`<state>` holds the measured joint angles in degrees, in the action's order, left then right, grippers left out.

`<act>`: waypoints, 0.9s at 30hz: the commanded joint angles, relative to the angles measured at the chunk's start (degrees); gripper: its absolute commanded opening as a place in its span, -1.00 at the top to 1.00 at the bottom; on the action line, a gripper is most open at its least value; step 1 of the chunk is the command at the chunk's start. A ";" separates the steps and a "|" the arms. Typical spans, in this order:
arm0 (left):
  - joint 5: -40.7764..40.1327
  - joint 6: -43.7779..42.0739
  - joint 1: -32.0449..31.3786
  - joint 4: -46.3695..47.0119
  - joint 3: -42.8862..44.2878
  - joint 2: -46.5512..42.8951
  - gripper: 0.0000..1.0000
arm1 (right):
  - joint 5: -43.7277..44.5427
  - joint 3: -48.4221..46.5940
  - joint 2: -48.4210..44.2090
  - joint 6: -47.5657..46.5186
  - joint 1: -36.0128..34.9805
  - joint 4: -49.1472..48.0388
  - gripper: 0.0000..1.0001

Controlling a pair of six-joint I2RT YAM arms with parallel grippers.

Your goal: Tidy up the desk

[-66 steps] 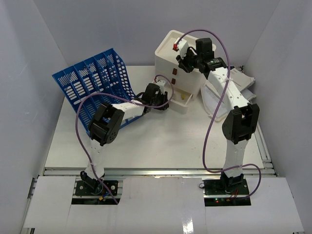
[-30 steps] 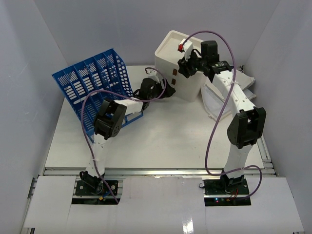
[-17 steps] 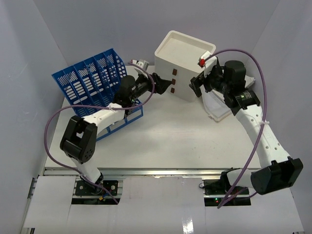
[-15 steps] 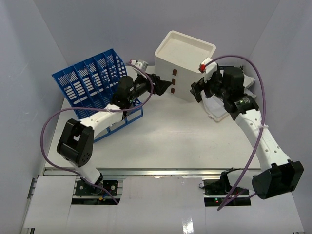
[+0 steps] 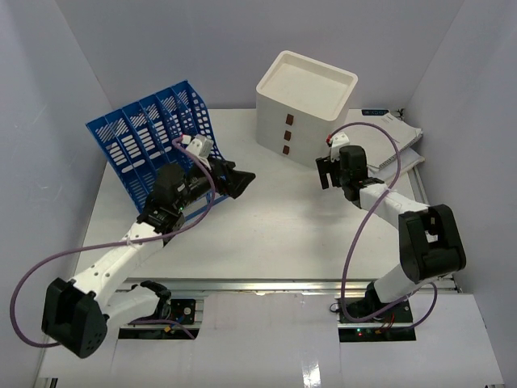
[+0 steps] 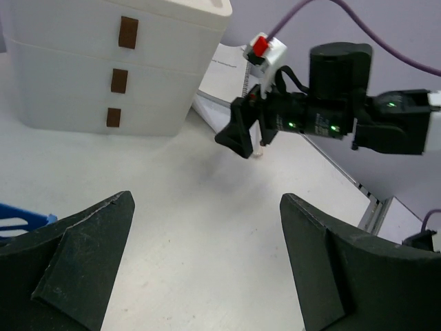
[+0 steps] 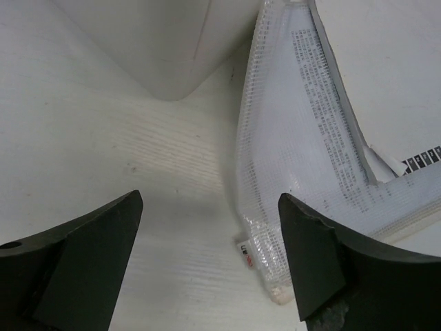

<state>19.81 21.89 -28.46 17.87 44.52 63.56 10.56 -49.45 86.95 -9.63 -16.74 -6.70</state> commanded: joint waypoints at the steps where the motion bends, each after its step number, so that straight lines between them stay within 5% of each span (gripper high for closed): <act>1: -1.53 -0.41 0.24 -5.99 -8.49 -10.09 -0.96 | 5.61 -2.56 6.88 -1.63 0.22 -13.19 -0.64; 11: -1.18 5.01 0.24 -8.03 -16.44 -21.69 -0.96 | 9.16 -4.64 16.67 -7.94 0.35 -17.25 -0.31; 20: -0.92 9.61 0.24 -5.28 -18.85 -22.08 -0.96 | 3.67 -4.85 16.82 -11.19 0.57 -15.71 0.84; 27: 1.72 18.01 0.16 0.37 -20.86 -16.88 -0.96 | -3.89 0.59 2.97 -8.70 0.96 -10.21 0.85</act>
<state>19.33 33.87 -28.38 13.92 25.22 43.97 13.29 -51.50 101.52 -19.89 -15.62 -18.26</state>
